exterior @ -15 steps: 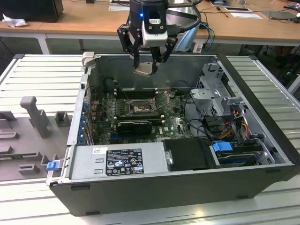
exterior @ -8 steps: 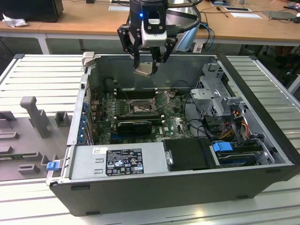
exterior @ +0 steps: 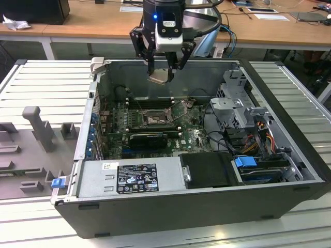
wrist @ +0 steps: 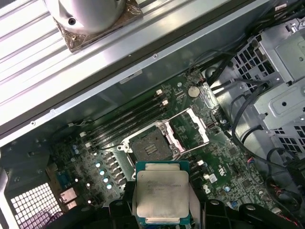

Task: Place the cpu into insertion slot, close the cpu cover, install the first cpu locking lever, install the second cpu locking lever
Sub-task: 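Place the cpu into insertion slot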

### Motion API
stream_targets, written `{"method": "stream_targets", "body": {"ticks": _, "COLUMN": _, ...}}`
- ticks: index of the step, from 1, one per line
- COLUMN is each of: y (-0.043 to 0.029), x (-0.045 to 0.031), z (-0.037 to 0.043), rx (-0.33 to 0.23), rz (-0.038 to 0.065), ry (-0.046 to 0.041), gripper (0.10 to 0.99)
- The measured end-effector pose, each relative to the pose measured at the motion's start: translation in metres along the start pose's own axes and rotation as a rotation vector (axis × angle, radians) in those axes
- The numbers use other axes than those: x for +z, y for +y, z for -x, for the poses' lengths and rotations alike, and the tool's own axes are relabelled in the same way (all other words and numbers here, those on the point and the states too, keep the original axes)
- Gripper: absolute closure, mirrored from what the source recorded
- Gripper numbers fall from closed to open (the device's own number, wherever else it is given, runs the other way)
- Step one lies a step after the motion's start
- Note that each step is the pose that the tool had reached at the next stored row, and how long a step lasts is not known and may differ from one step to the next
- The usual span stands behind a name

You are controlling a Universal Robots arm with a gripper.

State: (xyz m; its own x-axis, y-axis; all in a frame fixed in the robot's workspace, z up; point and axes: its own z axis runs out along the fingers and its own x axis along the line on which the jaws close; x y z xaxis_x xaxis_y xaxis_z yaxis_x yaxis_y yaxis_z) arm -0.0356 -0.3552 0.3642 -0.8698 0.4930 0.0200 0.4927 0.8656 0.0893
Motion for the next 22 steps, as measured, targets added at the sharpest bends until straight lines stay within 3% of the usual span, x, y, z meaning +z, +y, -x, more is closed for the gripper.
{"method": "stream_targets", "body": {"ticks": 17, "y": 0.0000, "x": 0.0003, "z": 0.0000, "rx": 0.102, "rz": 0.002, "ry": -0.0091, "gripper": 0.557}}
{"method": "stream_targets", "body": {"ticks": 22, "y": 0.0000, "x": 0.0006, "z": 0.0000, "rx": 0.173, "rz": 0.003, "ry": -0.0156, "gripper": 0.557}}
